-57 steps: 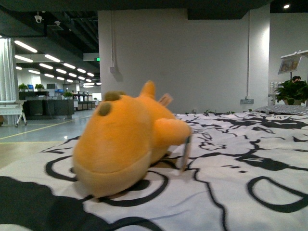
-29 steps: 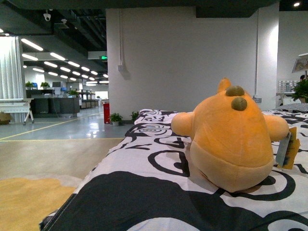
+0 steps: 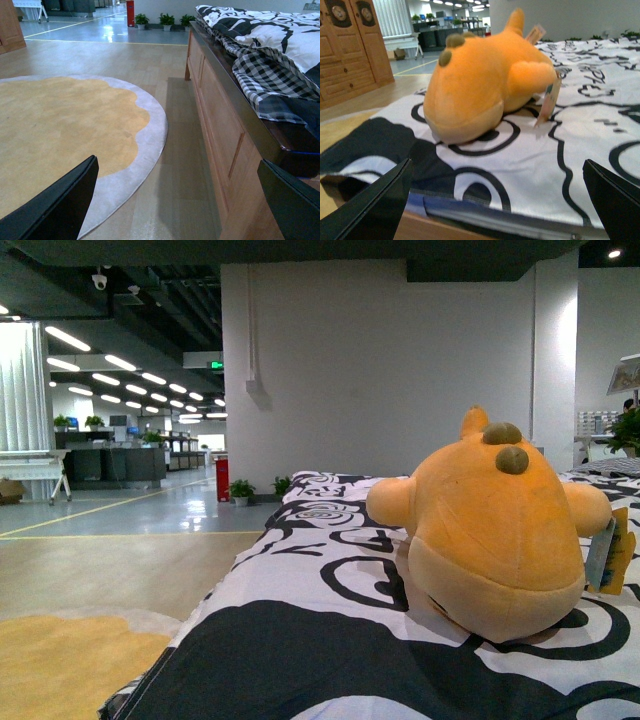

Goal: Put away toys

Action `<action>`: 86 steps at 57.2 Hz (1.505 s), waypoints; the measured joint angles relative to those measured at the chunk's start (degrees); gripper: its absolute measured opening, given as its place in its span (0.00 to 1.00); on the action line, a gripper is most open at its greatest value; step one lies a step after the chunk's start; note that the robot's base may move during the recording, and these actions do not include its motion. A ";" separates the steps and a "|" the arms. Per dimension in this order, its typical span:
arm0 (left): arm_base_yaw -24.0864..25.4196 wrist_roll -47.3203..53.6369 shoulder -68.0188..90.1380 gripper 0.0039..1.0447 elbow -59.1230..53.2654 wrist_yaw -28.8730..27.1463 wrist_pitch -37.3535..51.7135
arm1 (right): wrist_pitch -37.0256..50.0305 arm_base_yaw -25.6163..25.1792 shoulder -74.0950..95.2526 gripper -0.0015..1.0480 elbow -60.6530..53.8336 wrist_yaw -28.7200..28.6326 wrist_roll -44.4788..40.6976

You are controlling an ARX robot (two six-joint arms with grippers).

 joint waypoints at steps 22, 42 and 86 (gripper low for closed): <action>0.00 0.00 0.00 0.95 0.00 0.00 0.00 | 11.19 15.15 30.51 1.00 19.61 14.82 -2.75; 0.00 0.00 0.00 0.95 0.00 0.00 0.00 | 8.37 19.39 48.00 1.00 35.23 23.76 -2.73; 0.00 0.00 0.00 0.95 0.00 0.00 0.00 | 4.48 22.73 62.86 1.00 41.33 33.64 -5.92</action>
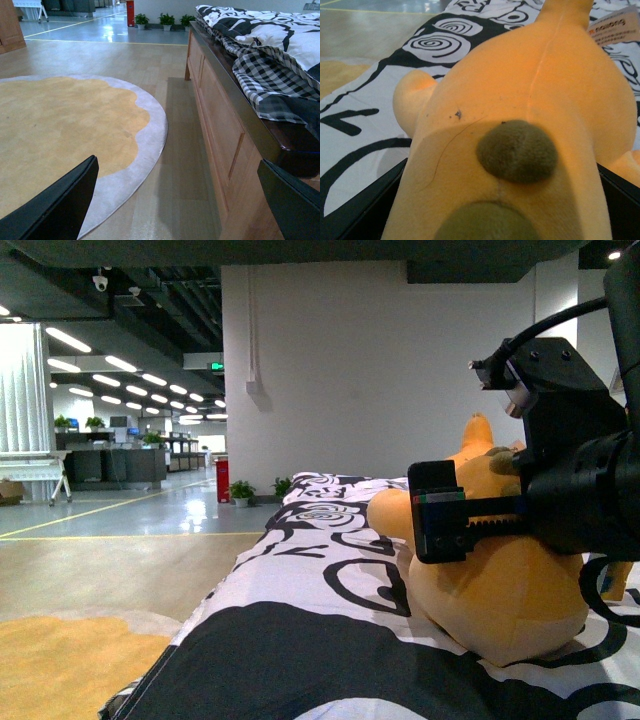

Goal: Put away toys

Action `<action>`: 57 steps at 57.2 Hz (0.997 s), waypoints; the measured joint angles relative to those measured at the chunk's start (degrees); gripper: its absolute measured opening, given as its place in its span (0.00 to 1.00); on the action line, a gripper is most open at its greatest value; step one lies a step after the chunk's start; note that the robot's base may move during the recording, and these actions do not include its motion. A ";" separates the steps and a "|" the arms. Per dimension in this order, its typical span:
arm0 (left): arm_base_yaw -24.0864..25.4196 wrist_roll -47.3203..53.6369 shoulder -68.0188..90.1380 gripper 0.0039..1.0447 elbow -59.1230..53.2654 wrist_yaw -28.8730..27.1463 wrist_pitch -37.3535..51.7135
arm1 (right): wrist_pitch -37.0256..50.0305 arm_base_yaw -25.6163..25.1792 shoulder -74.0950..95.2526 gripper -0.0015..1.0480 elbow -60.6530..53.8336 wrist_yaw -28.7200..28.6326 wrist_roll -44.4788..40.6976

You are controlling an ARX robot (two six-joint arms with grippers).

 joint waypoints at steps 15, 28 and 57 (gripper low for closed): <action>0.00 0.00 0.00 0.95 0.00 0.00 0.00 | -0.55 -0.37 -0.68 0.87 -1.70 -2.51 1.73; 0.00 0.00 0.00 0.95 0.00 0.00 0.00 | -0.98 0.61 -2.49 0.55 -1.90 -3.37 2.21; 0.00 0.00 0.00 0.95 0.00 0.00 0.00 | -4.48 -0.46 -20.59 0.17 -3.69 -14.91 8.66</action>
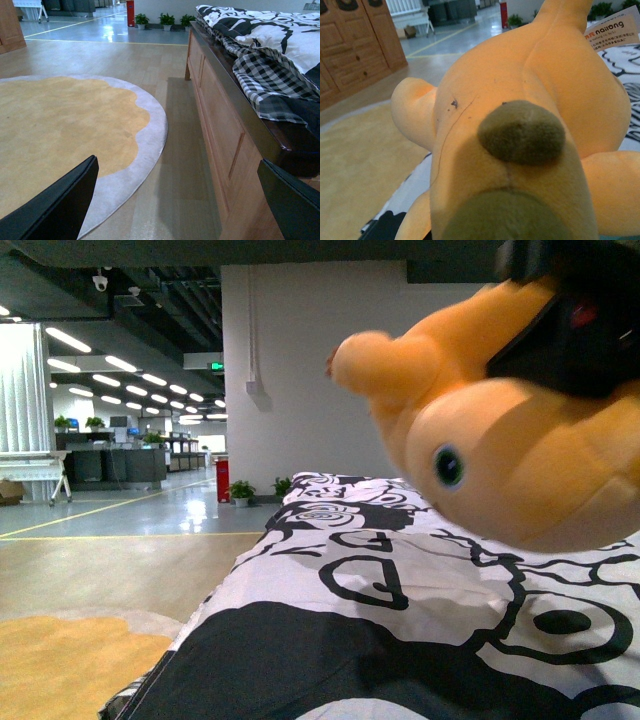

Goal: Put away toys

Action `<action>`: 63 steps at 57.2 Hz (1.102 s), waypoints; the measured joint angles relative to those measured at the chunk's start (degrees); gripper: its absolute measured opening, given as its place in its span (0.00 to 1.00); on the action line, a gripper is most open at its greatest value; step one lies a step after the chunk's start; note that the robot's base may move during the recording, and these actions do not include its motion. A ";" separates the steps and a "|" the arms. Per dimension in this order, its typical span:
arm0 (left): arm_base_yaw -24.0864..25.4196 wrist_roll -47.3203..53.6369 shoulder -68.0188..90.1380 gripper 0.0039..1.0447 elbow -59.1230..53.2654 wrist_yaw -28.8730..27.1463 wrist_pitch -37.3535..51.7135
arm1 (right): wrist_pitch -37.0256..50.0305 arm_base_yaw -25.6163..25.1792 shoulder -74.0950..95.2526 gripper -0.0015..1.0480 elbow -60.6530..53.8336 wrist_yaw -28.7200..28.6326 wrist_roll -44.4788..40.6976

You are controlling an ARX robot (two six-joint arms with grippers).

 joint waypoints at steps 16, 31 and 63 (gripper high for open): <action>0.00 0.00 0.00 0.95 0.00 0.00 0.00 | -2.25 -10.14 -18.93 0.17 -11.28 -12.98 3.26; 0.00 0.00 0.00 0.95 0.00 0.00 0.00 | -3.72 -23.89 -38.84 0.17 -25.49 -26.95 6.78; 0.00 0.00 0.00 0.95 0.00 0.02 0.00 | -4.39 -15.91 -56.00 0.17 -42.53 -15.37 4.26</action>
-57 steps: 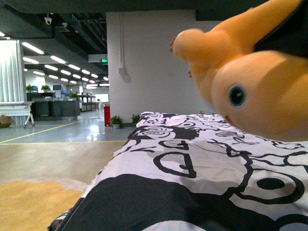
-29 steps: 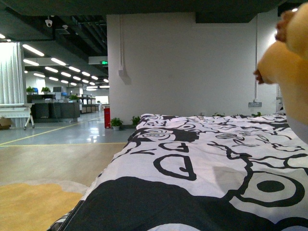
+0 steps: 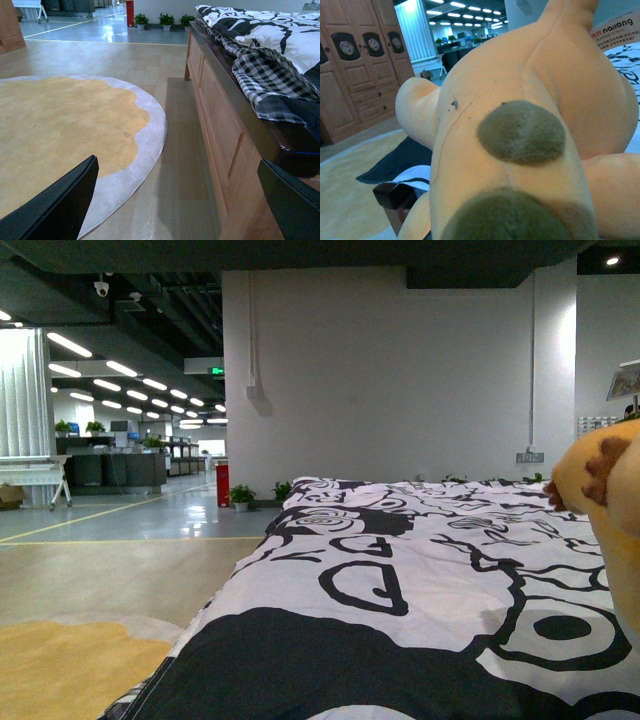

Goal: Put away toys

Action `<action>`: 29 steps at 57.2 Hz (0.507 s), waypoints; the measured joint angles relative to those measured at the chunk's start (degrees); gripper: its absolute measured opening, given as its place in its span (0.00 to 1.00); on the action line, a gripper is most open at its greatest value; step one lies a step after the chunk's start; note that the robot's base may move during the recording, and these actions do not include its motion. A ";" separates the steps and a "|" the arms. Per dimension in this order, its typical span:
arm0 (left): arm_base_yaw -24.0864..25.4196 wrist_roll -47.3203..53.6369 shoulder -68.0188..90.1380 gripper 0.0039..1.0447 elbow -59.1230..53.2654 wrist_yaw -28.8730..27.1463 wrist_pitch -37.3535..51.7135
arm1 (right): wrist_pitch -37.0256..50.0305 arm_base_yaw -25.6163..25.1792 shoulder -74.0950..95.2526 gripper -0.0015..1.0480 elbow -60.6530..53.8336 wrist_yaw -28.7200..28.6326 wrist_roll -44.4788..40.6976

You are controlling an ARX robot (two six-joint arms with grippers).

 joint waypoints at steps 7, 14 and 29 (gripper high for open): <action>0.00 0.00 0.00 0.95 0.00 0.00 0.00 | -0.33 0.11 -1.18 0.17 -2.19 0.68 -1.03; 0.00 0.00 0.00 0.95 0.00 0.00 0.00 | -0.87 0.70 -2.58 0.17 -3.74 0.98 -1.81; 0.00 0.00 0.00 0.95 0.00 0.00 0.00 | -2.60 3.21 -4.35 0.17 -5.55 2.60 -2.64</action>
